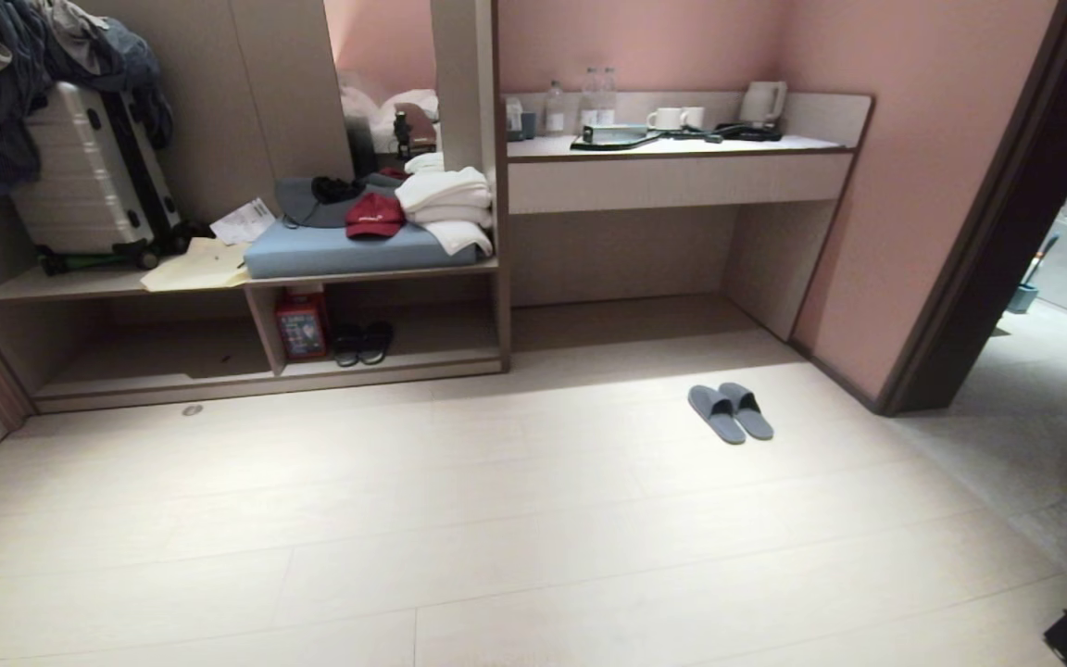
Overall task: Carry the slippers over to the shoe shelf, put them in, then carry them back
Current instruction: Pick up the slippers on the floor
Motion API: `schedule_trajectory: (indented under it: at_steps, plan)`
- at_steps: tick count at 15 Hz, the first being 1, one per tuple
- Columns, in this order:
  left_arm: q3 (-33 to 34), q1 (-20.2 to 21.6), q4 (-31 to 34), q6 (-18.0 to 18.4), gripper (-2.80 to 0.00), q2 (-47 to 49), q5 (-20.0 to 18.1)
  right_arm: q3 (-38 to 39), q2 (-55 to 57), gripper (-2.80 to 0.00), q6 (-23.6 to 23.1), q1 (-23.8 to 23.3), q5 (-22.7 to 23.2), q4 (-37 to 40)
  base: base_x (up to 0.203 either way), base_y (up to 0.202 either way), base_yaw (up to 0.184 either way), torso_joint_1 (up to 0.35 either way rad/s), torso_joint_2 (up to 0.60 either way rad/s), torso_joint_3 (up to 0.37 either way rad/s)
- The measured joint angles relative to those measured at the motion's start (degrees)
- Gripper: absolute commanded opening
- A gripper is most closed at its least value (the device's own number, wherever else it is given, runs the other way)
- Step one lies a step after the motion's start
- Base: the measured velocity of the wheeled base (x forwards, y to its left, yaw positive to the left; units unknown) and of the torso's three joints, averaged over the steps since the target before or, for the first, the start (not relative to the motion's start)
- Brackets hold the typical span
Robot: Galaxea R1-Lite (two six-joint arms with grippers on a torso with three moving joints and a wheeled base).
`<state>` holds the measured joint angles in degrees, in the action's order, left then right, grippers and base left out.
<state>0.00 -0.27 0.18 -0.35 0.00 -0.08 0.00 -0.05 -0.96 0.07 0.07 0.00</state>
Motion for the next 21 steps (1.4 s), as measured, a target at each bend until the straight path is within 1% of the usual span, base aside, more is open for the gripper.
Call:
schedule_trajectory:
  at_steps: [9, 21]
  plan:
    - [0.0, 0.0, 0.0, -0.06, -2.8, 0.0, -0.02, 0.0, 0.0, -2.8, 0.07, 0.0, -0.05, 0.08, 0.0, 0.0, 0.0, 0.0, 0.0, 0.0]
    - [0.0, 0.0, -0.02, 0.05, -2.8, 0.0, -0.02, 0.0, 0.0, -2.8, 0.09, 0.0, -0.02, 0.07, 0.188, 0.0, 0.0, 0.002, 0.0, 0.003]
